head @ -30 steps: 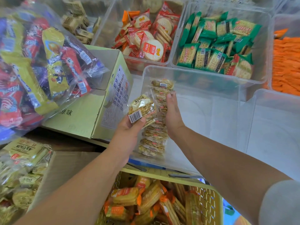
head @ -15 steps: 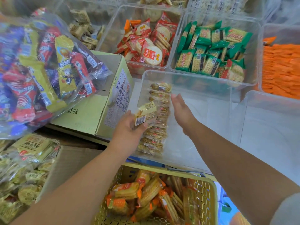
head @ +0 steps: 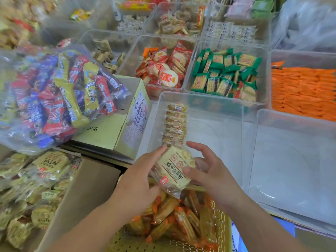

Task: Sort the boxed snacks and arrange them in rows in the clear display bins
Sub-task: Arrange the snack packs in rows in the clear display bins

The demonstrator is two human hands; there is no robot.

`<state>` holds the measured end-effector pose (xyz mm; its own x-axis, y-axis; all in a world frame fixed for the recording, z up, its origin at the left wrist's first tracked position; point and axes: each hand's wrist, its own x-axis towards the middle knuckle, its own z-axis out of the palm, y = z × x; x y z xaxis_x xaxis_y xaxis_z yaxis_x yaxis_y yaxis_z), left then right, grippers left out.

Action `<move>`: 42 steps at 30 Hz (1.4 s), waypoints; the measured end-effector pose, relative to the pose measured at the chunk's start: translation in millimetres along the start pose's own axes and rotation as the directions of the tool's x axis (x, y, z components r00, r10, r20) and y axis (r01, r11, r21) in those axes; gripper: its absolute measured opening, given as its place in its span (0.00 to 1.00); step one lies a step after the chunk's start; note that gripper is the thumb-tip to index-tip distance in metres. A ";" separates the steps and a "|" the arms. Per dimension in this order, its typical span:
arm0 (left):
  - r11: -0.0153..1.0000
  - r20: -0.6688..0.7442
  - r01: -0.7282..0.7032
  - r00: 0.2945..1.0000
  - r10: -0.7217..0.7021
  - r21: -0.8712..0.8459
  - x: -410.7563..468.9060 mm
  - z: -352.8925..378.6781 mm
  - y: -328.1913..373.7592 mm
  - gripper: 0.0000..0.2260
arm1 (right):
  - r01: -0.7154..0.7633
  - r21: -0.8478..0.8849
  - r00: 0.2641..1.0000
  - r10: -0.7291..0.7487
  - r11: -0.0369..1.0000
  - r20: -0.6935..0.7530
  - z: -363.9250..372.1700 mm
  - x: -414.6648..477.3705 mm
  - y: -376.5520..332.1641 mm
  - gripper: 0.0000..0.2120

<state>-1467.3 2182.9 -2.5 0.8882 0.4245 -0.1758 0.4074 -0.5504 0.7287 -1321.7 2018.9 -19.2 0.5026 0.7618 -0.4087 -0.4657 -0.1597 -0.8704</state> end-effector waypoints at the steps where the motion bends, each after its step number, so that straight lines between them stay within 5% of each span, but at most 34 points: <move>1: 0.996 0.007 0.066 0.998 -0.066 -0.052 -5.5 0.9 0.1 0.45 | 0.000 -0.005 1.000 0.000 1.000 -0.030 0.6 -4.7 1.9 0.23; 6: 1.000 -0.038 0.003 0.999 -0.003 0.009 -21.3 5.6 -3.7 0.30 | 0.013 -0.385 0.987 -0.075 0.923 -0.145 4.9 -20.1 19.7 0.08; 10: 0.988 -0.094 -0.012 0.995 0.027 0.156 -18.6 12.1 2.1 0.19 | 0.144 -0.724 0.978 -0.209 0.674 -0.001 11.8 -37.7 14.5 0.27; 12: 0.986 -0.069 -0.047 0.996 0.058 0.163 -14.2 14.7 7.1 0.17 | 0.218 -0.799 0.963 -0.256 0.561 0.083 13.2 -41.6 9.3 0.27; 16: 0.985 -0.009 -0.083 0.996 0.085 0.149 -7.7 20.6 8.3 0.22 | 0.263 -0.846 0.929 -0.359 0.464 0.092 0.5 -30.5 11.0 0.15; 19: 0.928 0.021 -0.032 0.999 0.026 0.372 -1.1 19.7 -7.5 0.33 | 0.171 -0.881 0.922 -0.387 0.441 -0.015 -24.0 -13.5 19.6 0.13; 24: 0.781 0.155 0.125 0.949 -0.273 0.612 0.0 19.2 -33.8 0.39 | -0.069 -0.887 0.992 -0.064 0.457 -0.110 -58.1 18.6 42.1 0.14; 32: 0.749 0.191 0.074 0.946 -0.262 0.659 -3.0 23.1 -47.5 0.41 | -0.103 -0.955 0.947 0.322 0.277 -0.008 -67.0 61.9 47.6 0.18; 42: 0.788 0.206 0.085 0.943 -0.261 0.609 1.8 21.4 -56.2 0.40 | -0.133 -0.945 0.846 0.531 0.299 0.049 -68.0 76.1 54.4 0.27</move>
<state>-1484.0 2199.2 -58.0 0.7751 0.3960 -0.4924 0.5263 -0.8358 0.1563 -1259.3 2025.4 -116.3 0.1425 0.5902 -0.7946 0.4819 -0.7425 -0.4651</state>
